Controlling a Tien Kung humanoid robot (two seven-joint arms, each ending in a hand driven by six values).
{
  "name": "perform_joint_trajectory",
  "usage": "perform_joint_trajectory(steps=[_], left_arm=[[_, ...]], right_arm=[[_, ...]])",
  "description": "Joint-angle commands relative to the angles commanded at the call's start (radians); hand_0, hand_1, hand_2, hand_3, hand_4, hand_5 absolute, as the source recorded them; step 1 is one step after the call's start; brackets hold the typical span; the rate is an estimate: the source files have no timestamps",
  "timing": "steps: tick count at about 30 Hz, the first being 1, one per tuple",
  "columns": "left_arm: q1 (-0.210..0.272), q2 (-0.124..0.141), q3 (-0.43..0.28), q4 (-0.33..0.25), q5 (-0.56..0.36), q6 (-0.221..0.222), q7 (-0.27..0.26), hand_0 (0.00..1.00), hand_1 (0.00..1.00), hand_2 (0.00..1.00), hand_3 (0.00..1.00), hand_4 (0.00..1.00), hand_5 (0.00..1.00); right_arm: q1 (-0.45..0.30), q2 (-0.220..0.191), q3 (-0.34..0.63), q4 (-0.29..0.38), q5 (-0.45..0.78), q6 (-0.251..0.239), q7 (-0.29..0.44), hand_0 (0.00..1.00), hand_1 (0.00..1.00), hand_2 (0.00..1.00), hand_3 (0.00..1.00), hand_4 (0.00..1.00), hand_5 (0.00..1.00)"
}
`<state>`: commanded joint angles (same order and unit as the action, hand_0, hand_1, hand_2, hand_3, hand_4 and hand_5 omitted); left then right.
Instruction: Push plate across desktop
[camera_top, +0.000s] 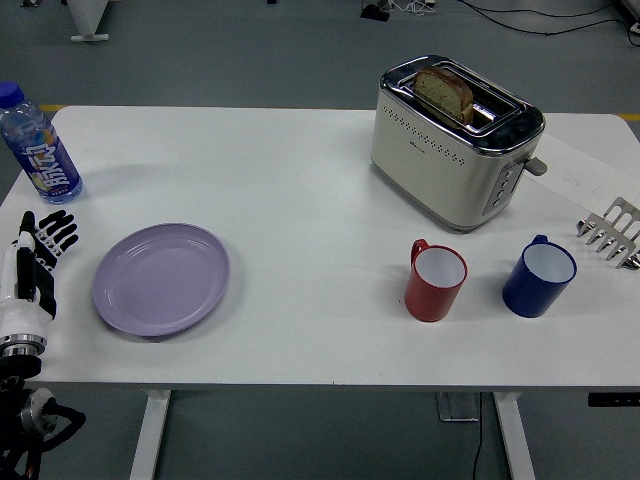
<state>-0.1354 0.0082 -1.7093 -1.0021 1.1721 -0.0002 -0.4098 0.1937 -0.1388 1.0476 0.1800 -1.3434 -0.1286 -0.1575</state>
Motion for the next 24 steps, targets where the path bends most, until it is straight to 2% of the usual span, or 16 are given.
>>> perform_joint_trajectory(steps=[16, 24], left_arm=[[-0.016, -0.006, 0.050, 0.016, -0.009, -0.003, 0.004, 0.736, 0.767, 0.748, 0.613, 0.629, 0.998], [-0.028, -0.008, 0.107, 0.042, -0.025, 0.001, 0.002, 0.742, 0.781, 0.768, 0.629, 0.630, 0.998]], right_arm=[[0.007, -0.001, -0.004, 0.000, 0.001, 0.001, 0.002, 0.639, 0.604, 0.669, 0.612, 0.179, 0.117], [0.008, -0.002, -0.004, 0.000, -0.001, 0.002, 0.003, 0.639, 0.604, 0.669, 0.612, 0.179, 0.117]])
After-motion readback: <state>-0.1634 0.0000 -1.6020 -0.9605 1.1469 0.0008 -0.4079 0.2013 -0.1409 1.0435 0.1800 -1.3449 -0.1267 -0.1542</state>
